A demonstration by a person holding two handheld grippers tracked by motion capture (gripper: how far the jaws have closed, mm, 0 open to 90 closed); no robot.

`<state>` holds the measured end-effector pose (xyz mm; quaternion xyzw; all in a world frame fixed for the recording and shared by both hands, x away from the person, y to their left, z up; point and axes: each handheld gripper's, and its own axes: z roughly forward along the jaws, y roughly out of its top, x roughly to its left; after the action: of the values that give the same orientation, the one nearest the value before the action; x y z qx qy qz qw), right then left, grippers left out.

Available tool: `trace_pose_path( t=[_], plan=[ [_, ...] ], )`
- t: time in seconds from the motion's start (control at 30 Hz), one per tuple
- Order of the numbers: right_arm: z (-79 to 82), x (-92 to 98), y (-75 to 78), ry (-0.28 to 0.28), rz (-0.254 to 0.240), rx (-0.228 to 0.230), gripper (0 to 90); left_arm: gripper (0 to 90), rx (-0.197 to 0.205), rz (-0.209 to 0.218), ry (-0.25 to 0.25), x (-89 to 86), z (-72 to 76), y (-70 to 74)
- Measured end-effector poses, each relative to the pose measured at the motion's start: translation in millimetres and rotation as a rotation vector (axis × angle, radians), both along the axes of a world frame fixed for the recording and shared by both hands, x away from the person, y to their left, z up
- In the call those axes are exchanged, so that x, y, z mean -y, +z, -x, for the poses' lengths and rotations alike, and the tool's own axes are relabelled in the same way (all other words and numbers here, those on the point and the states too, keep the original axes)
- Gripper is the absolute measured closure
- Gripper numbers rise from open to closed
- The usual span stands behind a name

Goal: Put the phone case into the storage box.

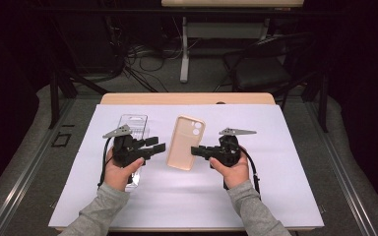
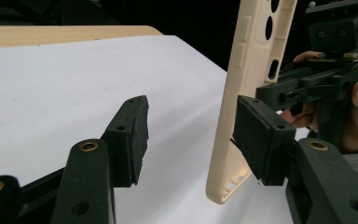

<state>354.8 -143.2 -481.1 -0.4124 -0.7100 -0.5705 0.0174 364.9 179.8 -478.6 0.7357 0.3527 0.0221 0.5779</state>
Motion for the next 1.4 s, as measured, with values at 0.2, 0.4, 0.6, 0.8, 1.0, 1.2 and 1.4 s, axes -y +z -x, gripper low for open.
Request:
trace_pose_path(
  t=[0.2, 0.4, 0.6, 0.8, 1.0, 1.2, 1.4],
  plan=[
    [0.5, -0.1, 0.1, -0.002, 0.007, 0.006, 81.1, 46.1, 0.049, -0.045, 0.038, -0.7, 1.9, 2.8],
    [1.6, -0.9, 0.6, -0.007, 0.02, 0.012, 81.1, 45.5, 0.089, -0.103, 0.075, -3.6, 2.1, 6.5],
    [3.0, -1.8, 1.1, -0.013, 0.039, 0.025, 81.1, 45.1, 0.106, -0.149, 0.089, -8.5, 2.2, 12.1],
    [4.4, -2.6, 1.7, -0.018, 0.063, 0.04, 81.1, 44.5, 0.12, -0.187, 0.102, -11.5, 2.6, 16.1],
    [5.7, -3.4, 2.5, -0.021, 0.076, 0.05, 81.1, 44.5, 0.159, -0.214, 0.115, -16.0, 3.7, 21.7],
    [6.3, -4.5, 2.6, -0.022, 0.084, 0.055, 81.0, 44.5, 0.16, -0.224, 0.114, -17.5, 6.0, 25.3],
    [7.7, -5.3, 3.6, -0.022, 0.092, 0.065, 81.1, 40.4, 0.151, -0.264, 0.103, -14.0, 7.6, 27.7]
  ],
)
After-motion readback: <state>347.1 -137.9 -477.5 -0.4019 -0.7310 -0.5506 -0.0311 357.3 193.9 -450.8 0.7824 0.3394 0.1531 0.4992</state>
